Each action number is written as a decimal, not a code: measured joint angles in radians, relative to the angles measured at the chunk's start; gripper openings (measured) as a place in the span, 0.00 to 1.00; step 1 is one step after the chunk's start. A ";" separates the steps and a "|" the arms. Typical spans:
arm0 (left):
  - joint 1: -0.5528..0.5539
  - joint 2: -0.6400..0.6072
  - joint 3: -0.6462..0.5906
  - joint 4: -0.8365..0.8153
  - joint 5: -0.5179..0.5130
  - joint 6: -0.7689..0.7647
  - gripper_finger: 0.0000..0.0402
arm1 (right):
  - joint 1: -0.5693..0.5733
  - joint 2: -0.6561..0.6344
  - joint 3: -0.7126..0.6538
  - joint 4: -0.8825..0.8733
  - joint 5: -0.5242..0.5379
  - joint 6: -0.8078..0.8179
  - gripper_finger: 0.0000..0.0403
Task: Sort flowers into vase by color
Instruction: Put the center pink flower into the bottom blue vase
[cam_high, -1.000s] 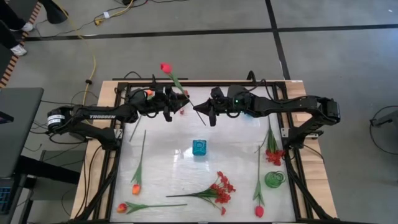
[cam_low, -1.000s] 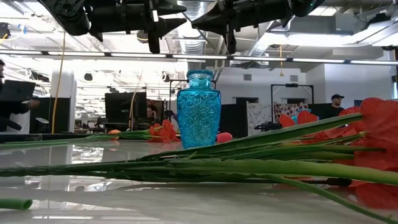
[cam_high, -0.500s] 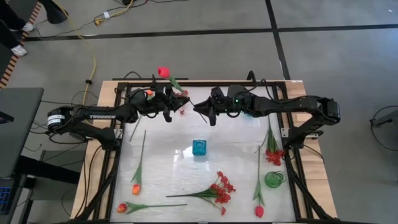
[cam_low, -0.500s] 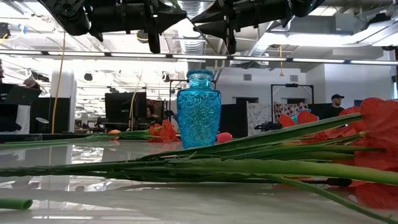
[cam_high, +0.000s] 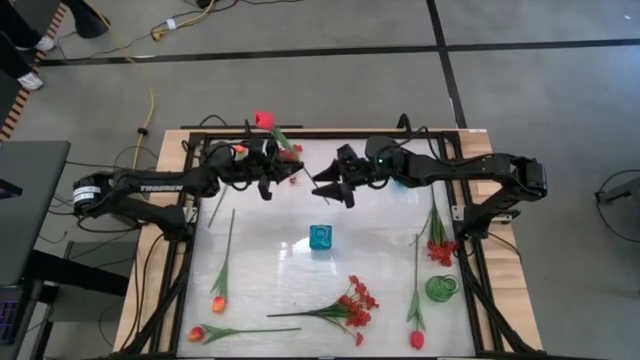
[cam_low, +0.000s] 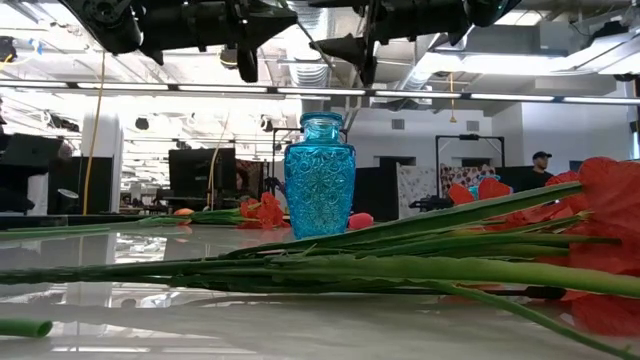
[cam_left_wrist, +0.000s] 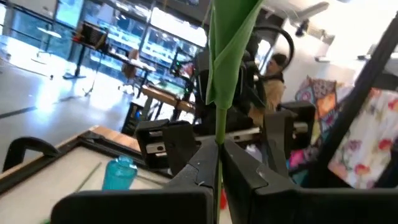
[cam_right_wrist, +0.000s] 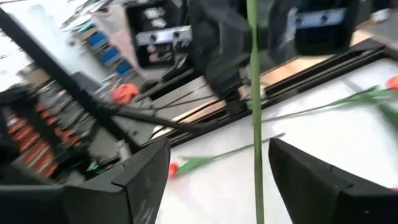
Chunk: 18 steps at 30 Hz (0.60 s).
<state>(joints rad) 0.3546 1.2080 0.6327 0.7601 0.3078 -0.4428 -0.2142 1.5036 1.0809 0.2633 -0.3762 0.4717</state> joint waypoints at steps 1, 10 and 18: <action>0.000 -0.015 0.000 -0.034 0.003 0.011 0.00 | -0.003 0.000 0.000 -0.005 -0.023 0.000 0.75; -0.011 -0.223 0.000 -0.398 0.042 0.139 0.00 | 0.005 0.000 0.001 -0.173 -0.073 0.130 0.75; -0.198 -0.280 0.000 -0.526 -0.081 0.109 0.00 | 0.068 -0.042 0.001 -0.432 -0.015 0.141 0.75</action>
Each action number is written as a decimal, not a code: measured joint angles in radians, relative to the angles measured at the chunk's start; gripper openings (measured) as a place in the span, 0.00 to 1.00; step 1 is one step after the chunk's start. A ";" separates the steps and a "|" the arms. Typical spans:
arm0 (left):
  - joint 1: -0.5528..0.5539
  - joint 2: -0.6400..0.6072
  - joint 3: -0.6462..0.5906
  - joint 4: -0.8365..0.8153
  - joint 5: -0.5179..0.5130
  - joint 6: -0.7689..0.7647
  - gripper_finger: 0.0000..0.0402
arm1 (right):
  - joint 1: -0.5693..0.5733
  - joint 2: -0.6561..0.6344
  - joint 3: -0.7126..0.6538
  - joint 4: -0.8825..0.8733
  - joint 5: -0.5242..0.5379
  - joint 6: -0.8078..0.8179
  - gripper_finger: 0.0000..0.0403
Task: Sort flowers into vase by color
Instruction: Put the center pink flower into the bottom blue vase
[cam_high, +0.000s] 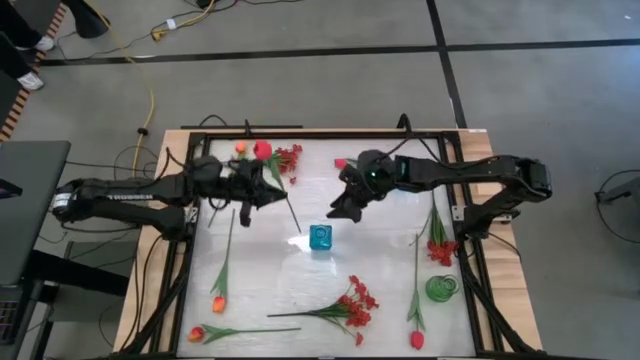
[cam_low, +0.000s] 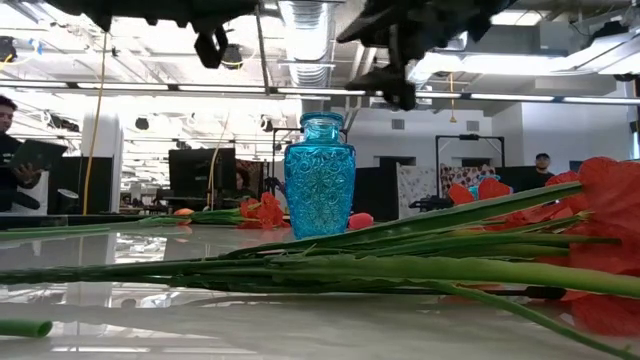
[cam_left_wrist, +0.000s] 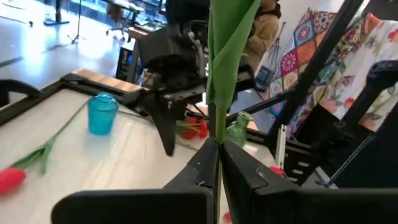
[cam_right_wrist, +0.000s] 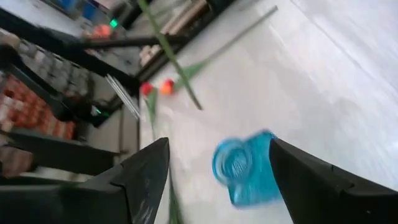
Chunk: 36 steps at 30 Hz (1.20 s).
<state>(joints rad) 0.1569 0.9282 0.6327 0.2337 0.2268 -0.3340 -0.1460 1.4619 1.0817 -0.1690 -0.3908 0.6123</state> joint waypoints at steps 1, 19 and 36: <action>-0.042 0.008 0.000 0.011 -0.052 0.000 0.00 | 0.013 -0.017 0.000 -0.032 0.025 -0.017 0.75; -0.341 0.263 0.205 0.094 -0.645 -0.004 0.00 | 0.256 -0.398 -0.024 -0.430 0.373 -0.205 0.75; -0.348 0.349 0.328 -0.219 -0.613 0.051 0.00 | 0.287 -0.414 -0.024 -0.420 0.549 -0.169 0.75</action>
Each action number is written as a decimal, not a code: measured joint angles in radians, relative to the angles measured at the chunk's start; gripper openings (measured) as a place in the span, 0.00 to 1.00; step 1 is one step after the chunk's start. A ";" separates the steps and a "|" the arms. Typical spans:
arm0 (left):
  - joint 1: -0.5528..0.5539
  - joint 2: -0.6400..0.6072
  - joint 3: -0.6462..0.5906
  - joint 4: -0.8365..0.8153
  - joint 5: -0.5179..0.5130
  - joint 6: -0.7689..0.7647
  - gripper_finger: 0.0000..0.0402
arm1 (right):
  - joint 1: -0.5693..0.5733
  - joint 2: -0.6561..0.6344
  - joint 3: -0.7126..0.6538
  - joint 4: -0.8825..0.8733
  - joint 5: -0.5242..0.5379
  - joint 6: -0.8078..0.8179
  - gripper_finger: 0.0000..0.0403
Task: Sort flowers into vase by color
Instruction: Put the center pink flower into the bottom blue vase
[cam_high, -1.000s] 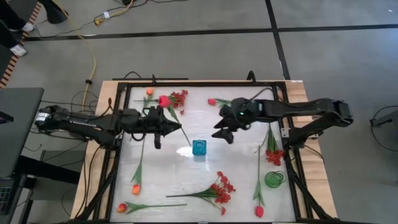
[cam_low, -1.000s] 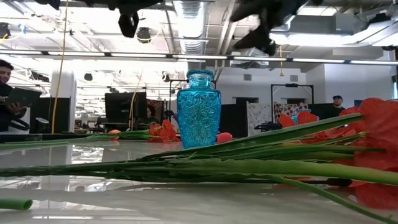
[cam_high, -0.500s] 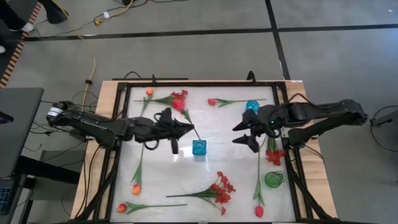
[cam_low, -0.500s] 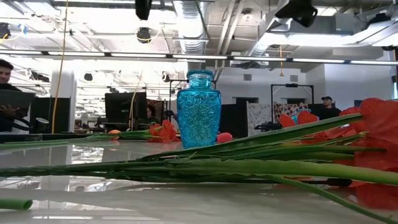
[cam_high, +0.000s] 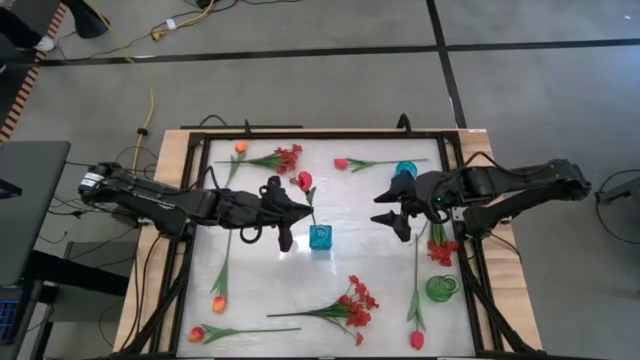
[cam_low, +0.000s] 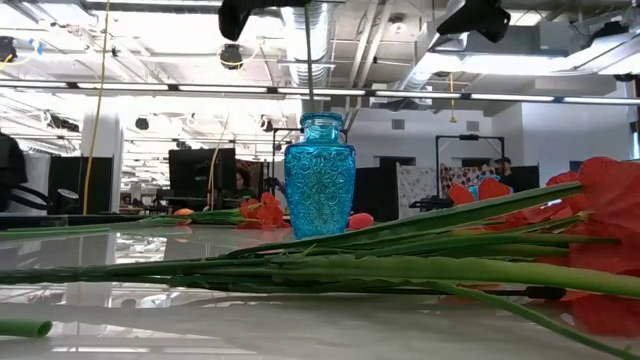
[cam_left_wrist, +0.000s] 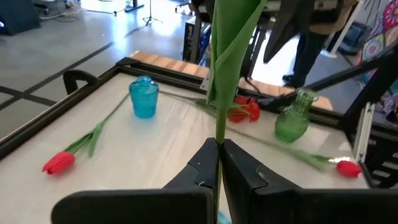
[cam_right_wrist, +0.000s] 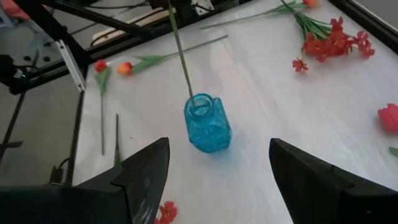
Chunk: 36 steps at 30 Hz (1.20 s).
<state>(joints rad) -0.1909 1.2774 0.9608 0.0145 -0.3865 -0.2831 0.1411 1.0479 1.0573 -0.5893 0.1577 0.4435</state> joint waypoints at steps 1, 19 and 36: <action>0.000 0.000 -0.007 -0.004 -0.008 0.005 0.00 | 0.000 0.003 0.000 0.002 0.000 0.001 0.75; 0.041 0.001 -0.165 0.168 0.057 -0.025 0.00 | -0.026 0.006 0.000 0.007 0.001 -0.007 0.75; 0.040 0.127 -0.164 0.255 0.242 -0.022 0.09 | -0.026 0.006 0.000 -0.003 0.000 -0.008 0.75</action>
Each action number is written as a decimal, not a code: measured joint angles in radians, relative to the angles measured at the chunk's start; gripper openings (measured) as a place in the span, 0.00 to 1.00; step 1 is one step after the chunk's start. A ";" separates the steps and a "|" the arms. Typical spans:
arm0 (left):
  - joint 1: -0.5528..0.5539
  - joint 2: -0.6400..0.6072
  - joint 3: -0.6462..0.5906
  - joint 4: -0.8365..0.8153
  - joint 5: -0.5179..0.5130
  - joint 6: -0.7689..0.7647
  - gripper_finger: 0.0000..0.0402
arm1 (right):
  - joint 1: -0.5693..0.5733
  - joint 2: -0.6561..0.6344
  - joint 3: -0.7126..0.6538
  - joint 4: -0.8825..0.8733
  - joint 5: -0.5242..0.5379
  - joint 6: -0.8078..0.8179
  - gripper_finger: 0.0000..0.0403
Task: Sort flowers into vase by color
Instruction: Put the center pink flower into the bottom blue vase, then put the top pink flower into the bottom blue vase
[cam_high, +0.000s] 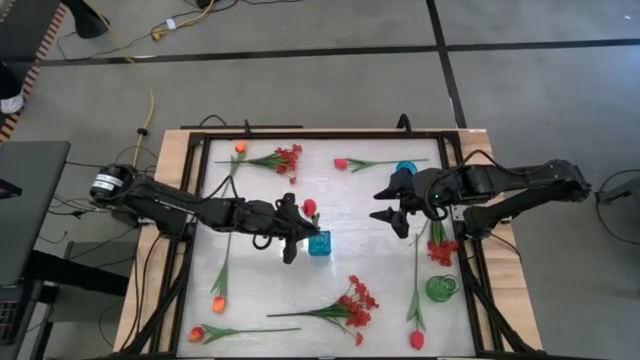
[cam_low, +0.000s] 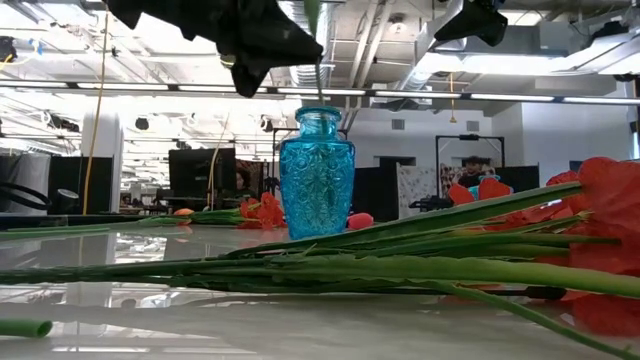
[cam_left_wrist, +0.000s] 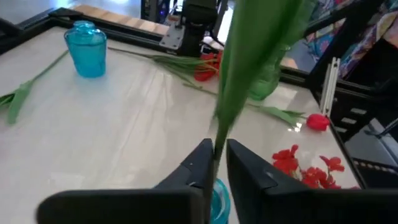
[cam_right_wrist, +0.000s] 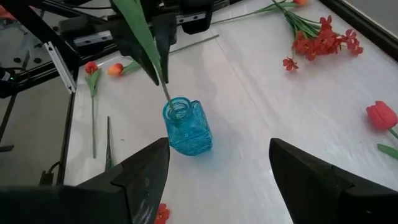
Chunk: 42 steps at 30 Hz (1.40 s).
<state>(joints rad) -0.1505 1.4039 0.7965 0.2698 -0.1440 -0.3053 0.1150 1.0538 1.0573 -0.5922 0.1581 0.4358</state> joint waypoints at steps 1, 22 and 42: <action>0.000 -0.001 0.000 0.002 0.009 0.006 0.11 | 0.000 0.000 0.000 0.000 0.000 0.000 0.75; 0.000 -0.071 0.270 -0.927 0.167 0.050 0.43 | 0.000 0.000 0.000 -0.006 -0.003 -0.002 0.75; 0.063 -0.303 0.532 -1.247 0.069 0.421 0.43 | 0.000 0.000 0.000 -0.006 -0.002 0.016 0.75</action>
<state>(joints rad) -0.0876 1.1010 1.3284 -0.9771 -0.0751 0.1162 0.1150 1.0538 1.0573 -0.5983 0.1566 0.4522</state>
